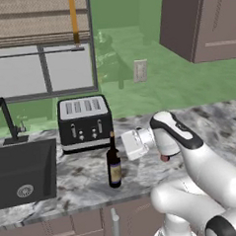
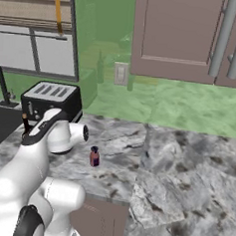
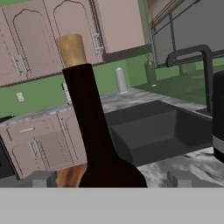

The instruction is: There is a wine glass and glass cup on the dining counter. Place the wine bottle next to the wine glass and the juice bottle next to the glass cup.

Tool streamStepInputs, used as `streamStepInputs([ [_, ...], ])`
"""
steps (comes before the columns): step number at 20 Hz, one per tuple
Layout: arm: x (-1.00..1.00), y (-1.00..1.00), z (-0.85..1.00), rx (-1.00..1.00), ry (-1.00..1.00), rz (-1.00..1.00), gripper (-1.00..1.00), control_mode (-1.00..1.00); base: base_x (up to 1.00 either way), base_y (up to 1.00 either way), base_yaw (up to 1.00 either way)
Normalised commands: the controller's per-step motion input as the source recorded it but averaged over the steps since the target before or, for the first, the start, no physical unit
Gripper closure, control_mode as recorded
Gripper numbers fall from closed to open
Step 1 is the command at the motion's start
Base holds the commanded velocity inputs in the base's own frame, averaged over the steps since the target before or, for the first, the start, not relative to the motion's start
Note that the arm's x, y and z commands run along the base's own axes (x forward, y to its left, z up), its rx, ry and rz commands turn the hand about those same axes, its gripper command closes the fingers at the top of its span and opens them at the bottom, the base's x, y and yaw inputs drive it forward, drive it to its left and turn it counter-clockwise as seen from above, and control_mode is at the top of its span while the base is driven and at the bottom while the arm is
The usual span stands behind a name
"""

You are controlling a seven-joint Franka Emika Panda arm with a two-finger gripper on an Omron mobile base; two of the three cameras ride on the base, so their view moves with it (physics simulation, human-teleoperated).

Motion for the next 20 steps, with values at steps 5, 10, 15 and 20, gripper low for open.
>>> streamStepInputs([
  [5,-0.03,0.12,-0.04,0.0,0.0,0.0,-1.0,-1.0,0.0,0.0,0.0],
  [10,0.01,0.05,-0.04,0.0,0.0,0.0,-1.0,-1.0,0.0,0.0,0.0],
  [15,0.03,0.02,-0.03,0.0,0.0,0.0,-1.0,-1.0,0.0,0.0,0.0],
  [20,0.0,0.08,-0.01,0.0,0.0,0.0,-1.0,-1.0,0.0,0.0,0.0],
])
